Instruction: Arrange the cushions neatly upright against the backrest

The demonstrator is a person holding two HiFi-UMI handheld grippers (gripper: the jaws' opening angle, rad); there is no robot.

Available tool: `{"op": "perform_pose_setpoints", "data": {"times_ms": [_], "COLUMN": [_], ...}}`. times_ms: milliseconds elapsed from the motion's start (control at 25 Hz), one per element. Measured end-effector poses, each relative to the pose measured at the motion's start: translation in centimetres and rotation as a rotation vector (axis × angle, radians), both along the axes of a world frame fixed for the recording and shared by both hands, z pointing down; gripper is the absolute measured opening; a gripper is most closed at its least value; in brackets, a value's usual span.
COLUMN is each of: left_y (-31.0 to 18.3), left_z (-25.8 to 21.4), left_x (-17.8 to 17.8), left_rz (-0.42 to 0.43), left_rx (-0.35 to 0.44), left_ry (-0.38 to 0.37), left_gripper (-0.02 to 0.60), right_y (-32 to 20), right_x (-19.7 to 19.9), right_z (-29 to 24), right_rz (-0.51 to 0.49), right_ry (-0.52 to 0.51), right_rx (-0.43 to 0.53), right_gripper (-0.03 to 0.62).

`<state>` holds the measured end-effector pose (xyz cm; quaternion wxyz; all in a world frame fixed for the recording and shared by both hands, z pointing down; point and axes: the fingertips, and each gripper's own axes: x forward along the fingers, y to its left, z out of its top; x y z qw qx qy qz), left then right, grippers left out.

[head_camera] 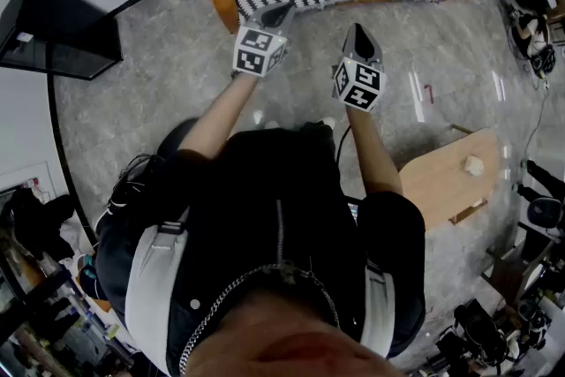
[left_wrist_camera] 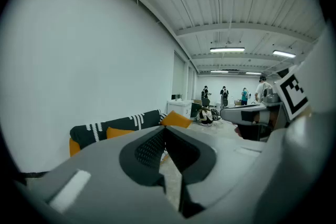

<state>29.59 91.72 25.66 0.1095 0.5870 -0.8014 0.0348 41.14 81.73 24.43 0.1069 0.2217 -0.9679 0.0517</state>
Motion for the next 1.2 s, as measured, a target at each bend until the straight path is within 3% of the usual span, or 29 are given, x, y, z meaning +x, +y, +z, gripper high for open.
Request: {"op": "perform_pose_setpoints", "data": {"times_ms": [240, 640, 840, 1200], "left_y": [0.4, -3.8, -8.2, -19.0], "left_z": [0.5, 1.8, 3.2, 3.7], "left_x": [0.1, -1.5, -4.3, -12.3], "left_rz": [0.01, 0.023, 0.018, 0.005], "left_rx": [-0.002, -0.015, -0.039, -0.071], "left_ry": [0.009, 0.046, 0.056, 0.054], "left_gripper": [0.011, 0.011, 0.011, 0.011], "right_y": [0.7, -1.3, -5.5, -16.5], "right_x": [0.1, -1.5, -4.7, -14.0], "right_z": [-0.1, 1.9, 3.7, 3.7], "right_rz": [-0.003, -0.05, -0.075, -0.113], "right_ry": [-0.036, 0.011, 0.031, 0.038], "right_rx": [-0.035, -0.105, -0.14, -0.163], "right_gripper": [0.003, 0.003, 0.003, 0.003]}}
